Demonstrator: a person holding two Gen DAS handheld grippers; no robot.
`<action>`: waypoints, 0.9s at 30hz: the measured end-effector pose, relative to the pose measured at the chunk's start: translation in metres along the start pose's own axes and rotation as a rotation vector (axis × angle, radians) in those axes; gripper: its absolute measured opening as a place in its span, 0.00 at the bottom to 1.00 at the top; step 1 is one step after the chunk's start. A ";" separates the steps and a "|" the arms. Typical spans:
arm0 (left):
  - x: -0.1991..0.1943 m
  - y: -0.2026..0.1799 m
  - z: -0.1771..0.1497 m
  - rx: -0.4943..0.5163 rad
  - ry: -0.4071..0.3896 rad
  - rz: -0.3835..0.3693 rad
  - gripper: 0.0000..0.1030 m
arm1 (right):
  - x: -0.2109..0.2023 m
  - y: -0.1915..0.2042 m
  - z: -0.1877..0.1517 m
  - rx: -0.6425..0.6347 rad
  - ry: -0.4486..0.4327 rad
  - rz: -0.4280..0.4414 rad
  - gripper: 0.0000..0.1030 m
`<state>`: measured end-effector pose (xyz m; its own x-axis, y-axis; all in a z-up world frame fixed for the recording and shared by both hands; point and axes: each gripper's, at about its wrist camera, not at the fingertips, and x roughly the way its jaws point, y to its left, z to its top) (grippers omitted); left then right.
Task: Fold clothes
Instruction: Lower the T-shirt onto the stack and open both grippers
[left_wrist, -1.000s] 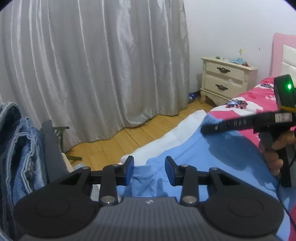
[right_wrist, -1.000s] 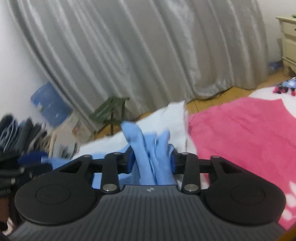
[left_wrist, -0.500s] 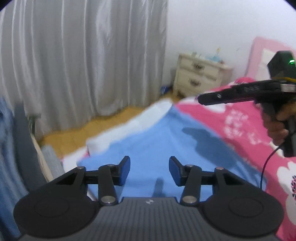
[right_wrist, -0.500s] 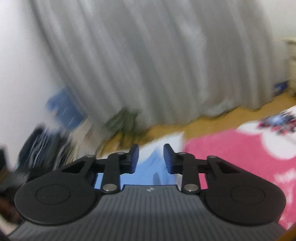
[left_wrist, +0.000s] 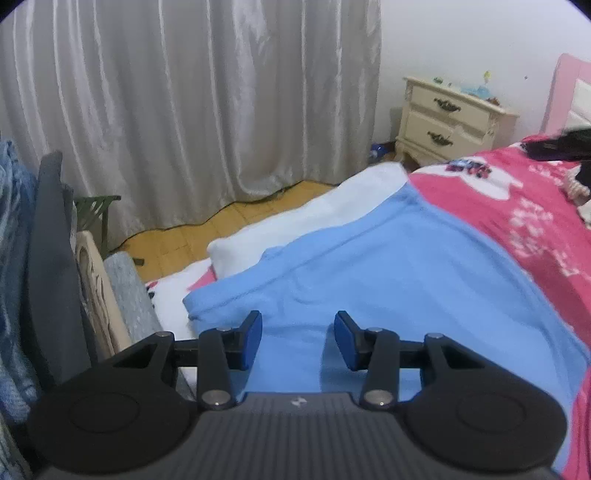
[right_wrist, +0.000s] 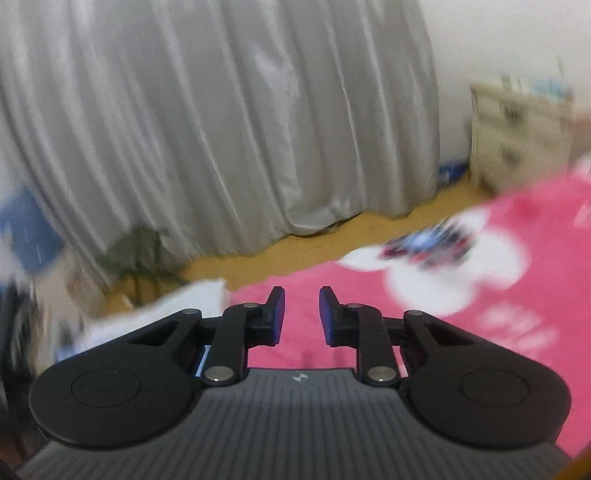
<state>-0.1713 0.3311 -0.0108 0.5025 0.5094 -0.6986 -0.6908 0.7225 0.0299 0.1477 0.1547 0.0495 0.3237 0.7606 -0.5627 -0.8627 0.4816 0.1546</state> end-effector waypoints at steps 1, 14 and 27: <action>-0.001 -0.001 0.002 -0.001 -0.012 -0.006 0.43 | -0.020 -0.001 0.003 -0.067 0.009 -0.019 0.19; 0.022 -0.080 0.029 0.156 -0.081 -0.228 0.47 | -0.063 0.070 -0.081 -0.261 0.220 0.181 0.15; 0.067 -0.083 0.046 0.154 -0.019 -0.176 0.49 | -0.044 0.027 -0.117 -0.238 0.279 0.112 0.09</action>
<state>-0.0564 0.3274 -0.0271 0.6187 0.3768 -0.6893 -0.5046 0.8631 0.0189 0.0647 0.0832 -0.0164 0.1326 0.6390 -0.7577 -0.9633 0.2632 0.0534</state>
